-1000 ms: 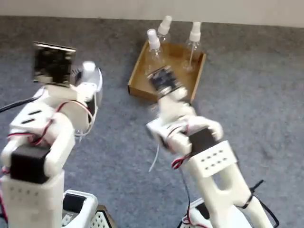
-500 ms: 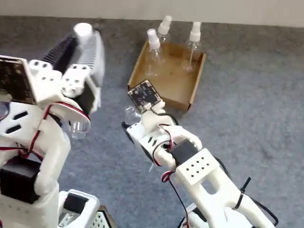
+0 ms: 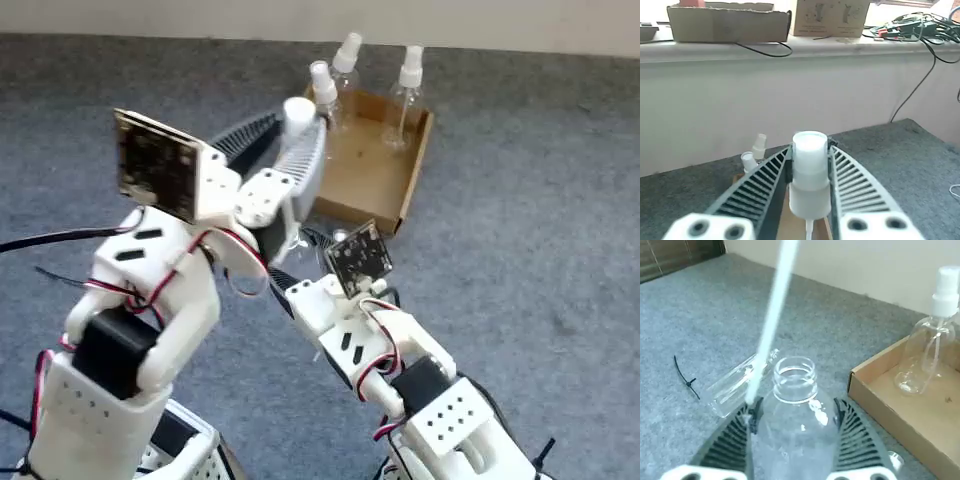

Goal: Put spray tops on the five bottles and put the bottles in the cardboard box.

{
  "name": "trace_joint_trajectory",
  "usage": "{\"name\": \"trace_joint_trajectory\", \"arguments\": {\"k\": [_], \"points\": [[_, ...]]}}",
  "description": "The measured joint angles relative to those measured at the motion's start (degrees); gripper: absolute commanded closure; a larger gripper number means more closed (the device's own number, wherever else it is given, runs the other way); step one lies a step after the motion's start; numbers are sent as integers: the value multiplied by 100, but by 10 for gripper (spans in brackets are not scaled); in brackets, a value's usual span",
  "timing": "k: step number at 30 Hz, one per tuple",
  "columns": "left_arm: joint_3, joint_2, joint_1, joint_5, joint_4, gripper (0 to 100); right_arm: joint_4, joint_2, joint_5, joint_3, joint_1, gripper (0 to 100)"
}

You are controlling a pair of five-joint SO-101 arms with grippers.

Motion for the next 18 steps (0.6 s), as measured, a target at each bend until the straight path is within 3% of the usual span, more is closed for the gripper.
{"name": "trace_joint_trajectory", "arguments": {"k": [18], "points": [[88,0,35,-448,-1196,973,0,-299,0,281,132,994]]}}
